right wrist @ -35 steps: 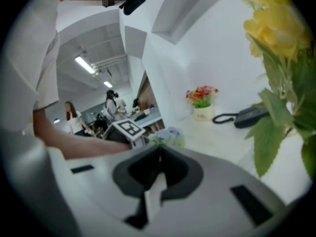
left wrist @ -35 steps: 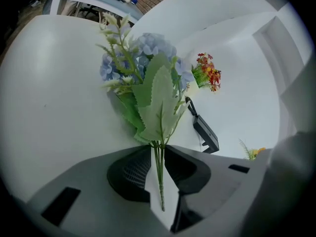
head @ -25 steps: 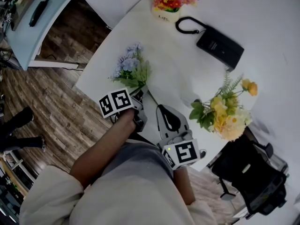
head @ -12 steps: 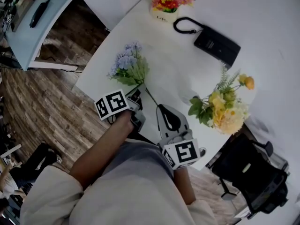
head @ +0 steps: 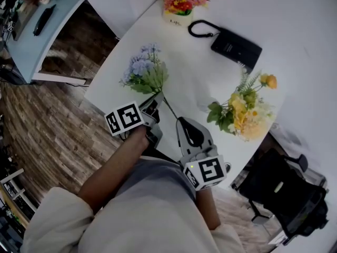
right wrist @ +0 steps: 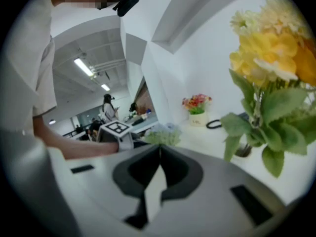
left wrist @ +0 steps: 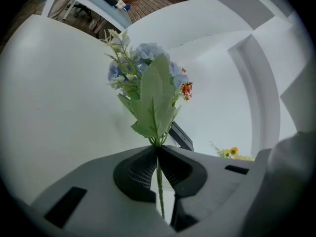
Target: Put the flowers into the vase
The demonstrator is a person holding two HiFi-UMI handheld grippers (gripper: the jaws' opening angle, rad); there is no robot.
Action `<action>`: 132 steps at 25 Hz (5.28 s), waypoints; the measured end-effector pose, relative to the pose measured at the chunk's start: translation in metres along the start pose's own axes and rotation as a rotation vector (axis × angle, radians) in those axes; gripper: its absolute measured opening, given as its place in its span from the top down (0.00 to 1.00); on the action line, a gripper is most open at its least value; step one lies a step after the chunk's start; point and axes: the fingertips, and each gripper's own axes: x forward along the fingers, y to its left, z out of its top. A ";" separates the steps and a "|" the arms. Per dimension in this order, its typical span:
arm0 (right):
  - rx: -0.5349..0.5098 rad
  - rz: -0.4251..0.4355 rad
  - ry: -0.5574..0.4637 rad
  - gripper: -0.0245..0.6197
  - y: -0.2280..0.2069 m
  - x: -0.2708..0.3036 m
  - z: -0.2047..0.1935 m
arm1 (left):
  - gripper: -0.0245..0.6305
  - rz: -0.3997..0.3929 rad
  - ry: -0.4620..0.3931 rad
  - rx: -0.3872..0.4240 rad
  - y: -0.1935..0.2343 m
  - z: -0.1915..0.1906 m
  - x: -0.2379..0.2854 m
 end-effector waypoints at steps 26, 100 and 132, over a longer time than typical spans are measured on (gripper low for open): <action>0.000 -0.125 -0.056 0.92 -0.016 -0.050 0.025 | 0.90 -0.105 -0.027 0.220 -0.060 -0.016 -0.017; 0.025 -0.234 -0.107 0.92 -0.030 -0.072 0.049 | 0.90 -0.353 -0.114 0.609 -0.214 0.031 0.032; 0.055 -0.250 -0.109 0.92 -0.037 -0.080 0.041 | 0.90 -0.382 -0.024 0.738 -0.206 -0.028 0.052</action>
